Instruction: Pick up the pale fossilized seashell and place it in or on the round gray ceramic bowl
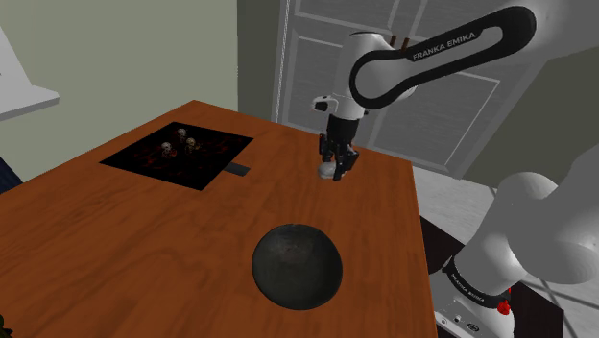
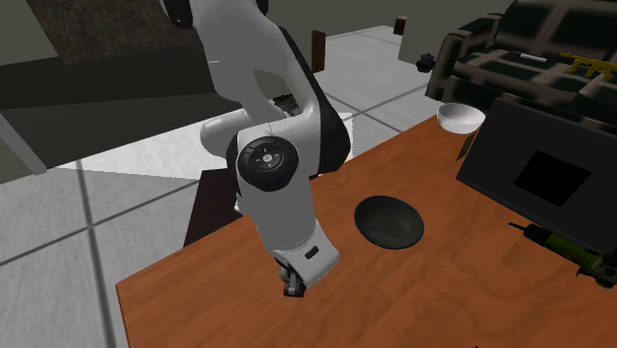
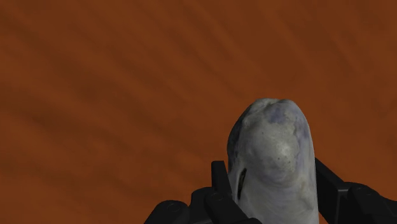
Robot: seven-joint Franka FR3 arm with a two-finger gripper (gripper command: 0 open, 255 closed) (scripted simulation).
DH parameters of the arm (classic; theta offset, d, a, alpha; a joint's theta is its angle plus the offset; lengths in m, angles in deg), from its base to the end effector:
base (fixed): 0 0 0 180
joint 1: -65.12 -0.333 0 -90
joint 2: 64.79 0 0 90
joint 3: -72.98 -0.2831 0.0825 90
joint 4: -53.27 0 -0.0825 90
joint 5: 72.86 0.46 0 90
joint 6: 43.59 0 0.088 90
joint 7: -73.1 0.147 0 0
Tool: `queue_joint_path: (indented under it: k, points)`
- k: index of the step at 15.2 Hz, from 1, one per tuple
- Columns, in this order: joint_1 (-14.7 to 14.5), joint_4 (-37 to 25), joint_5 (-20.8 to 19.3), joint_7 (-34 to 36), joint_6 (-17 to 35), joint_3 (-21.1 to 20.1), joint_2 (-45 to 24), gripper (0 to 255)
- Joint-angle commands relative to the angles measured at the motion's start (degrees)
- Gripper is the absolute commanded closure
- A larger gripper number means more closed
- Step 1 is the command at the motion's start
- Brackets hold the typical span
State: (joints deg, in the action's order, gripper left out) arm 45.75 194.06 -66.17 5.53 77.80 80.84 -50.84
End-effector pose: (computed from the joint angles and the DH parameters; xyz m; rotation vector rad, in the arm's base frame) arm 0.4904 0.1137 0.2628 -2.3548 -1.8276 0.0391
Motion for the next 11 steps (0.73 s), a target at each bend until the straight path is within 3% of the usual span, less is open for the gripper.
queue_joint_path:
  k: [1, 11]
  points:
    - [0.08, -0.99, -0.28, 0.36, -1.99, -0.05, 1.02, 255]
    - [0.25, -5.84, -1.03, 1.64, -9.89, -0.29, 4.16, 255]
